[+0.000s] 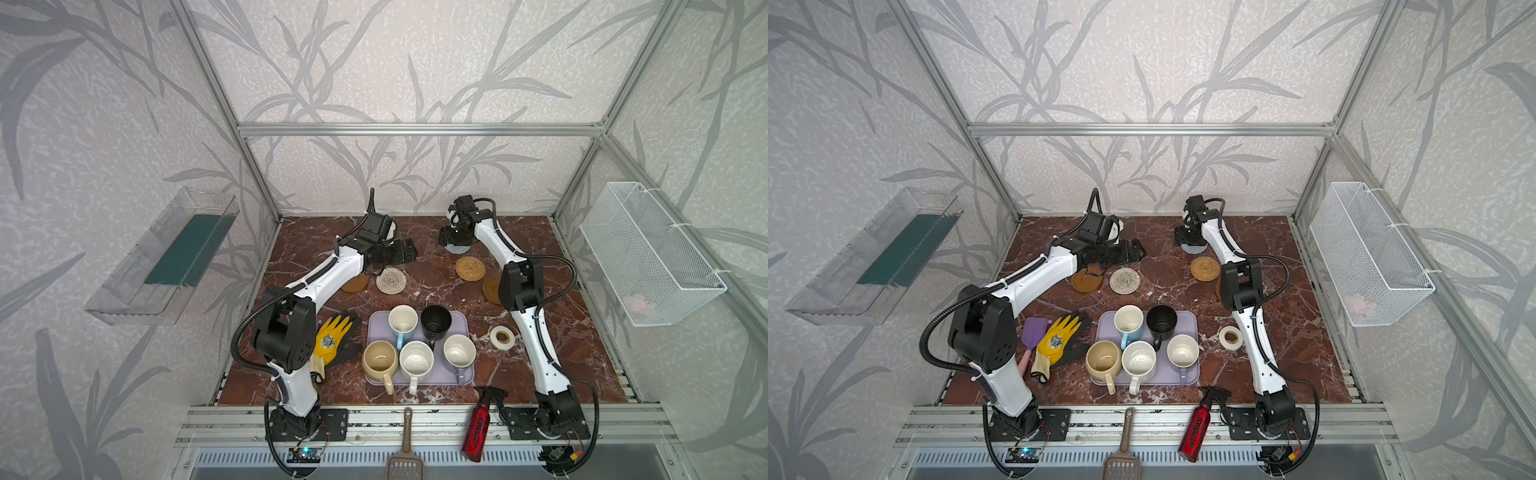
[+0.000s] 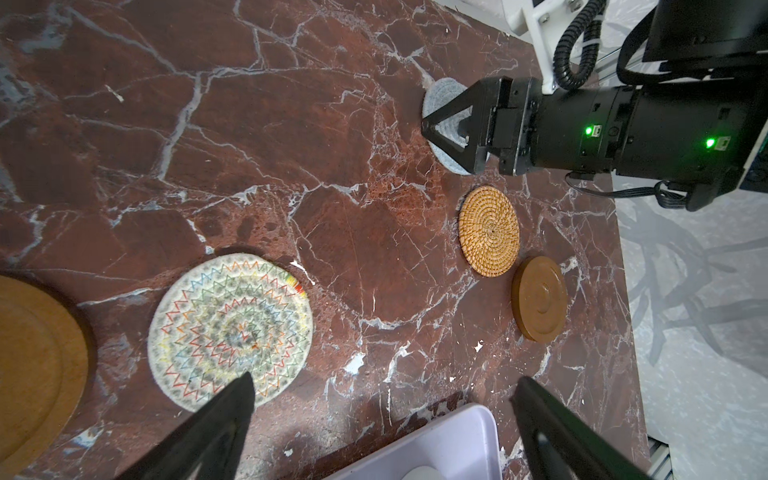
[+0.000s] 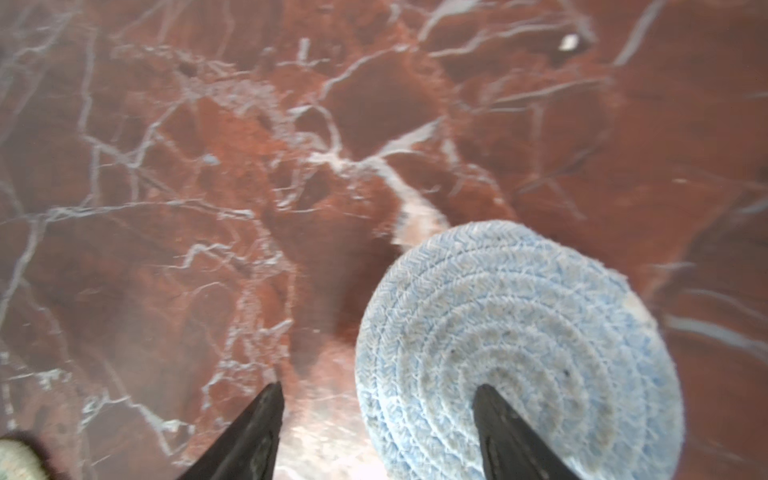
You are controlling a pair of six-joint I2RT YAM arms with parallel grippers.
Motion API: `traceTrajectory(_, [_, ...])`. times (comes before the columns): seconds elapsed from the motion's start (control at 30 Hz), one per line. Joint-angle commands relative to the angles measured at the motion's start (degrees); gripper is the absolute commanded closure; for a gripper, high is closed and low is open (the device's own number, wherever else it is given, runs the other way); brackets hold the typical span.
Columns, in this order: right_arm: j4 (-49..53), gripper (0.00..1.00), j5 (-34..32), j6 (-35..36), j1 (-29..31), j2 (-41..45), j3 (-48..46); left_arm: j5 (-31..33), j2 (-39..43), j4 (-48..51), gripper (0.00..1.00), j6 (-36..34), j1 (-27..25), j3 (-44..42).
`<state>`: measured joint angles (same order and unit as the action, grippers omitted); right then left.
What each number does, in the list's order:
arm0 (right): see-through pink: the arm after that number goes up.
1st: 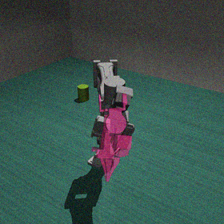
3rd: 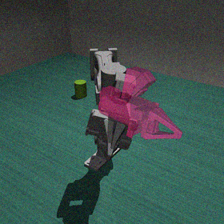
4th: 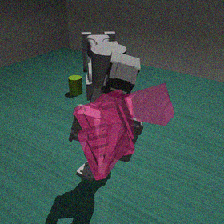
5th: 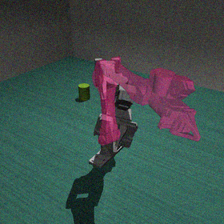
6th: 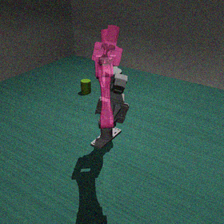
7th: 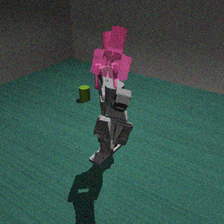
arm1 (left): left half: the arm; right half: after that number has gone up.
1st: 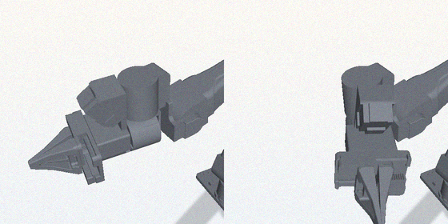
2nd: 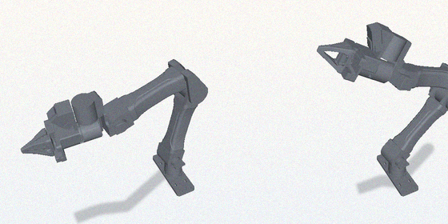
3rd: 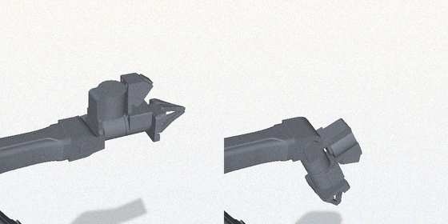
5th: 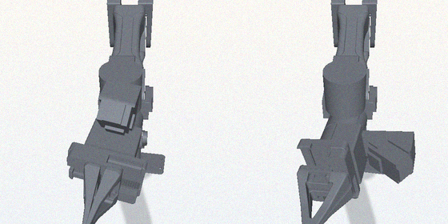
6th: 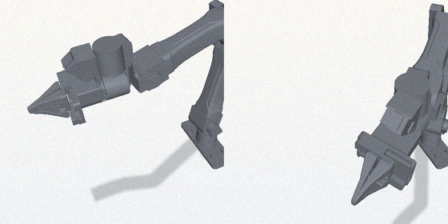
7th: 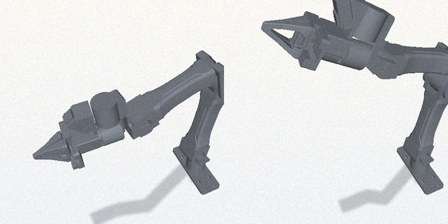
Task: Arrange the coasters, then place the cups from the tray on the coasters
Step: 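Slide the blue-grey coaster with the right gripper toward the multicolour coaster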
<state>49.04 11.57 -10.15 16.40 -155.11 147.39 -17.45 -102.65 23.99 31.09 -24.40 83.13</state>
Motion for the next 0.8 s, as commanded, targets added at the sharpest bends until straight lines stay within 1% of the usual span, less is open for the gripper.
traceTrajectory(0.0, [5.51,0.30,3.13,2.55,2.76,-2.18,1.71,0.77,1.34,1.24,0.01,0.08,0.18,-0.80])
traceTrajectory(0.1, [6.85,0.32,2.43,2.96,4.30,-1.24,0.17,1.81,2.99,1.25,0.00,-0.11,0.24,-2.30])
traceTrajectory(0.2, [8.22,0.35,3.38,3.13,5.17,0.26,-2.41,2.47,4.53,1.51,0.01,-0.16,0.28,-3.92])
traceTrajectory(0.33, [11.21,0.36,4.02,4.55,6.41,2.35,-5.66,1.32,5.83,1.51,0.01,0.72,0.67,-5.90])
traceTrajectory(0.4, [11.25,0.38,3.95,5.01,7.29,4.23,-8.71,0.90,6.35,1.00,0.01,1.33,0.68,-6.61])
traceTrajectory(0.5, [8.09,0.39,4.15,4.26,8.53,7.96,-16.17,1.11,7.57,0.45,0.01,1.95,0.74,-7.56])
traceTrajectory(0.63, [3.25,0.41,6.35,1.92,10.05,12.80,-26.00,1.20,9.02,1.05,0.01,1.97,0.67,-8.29])
traceTrajectory(0.77, [-2.03,0.43,5.08,-2.03,12.37,17.29,-34.73,1.37,10.52,0.23,0.00,2.57,0.69,-9.70])
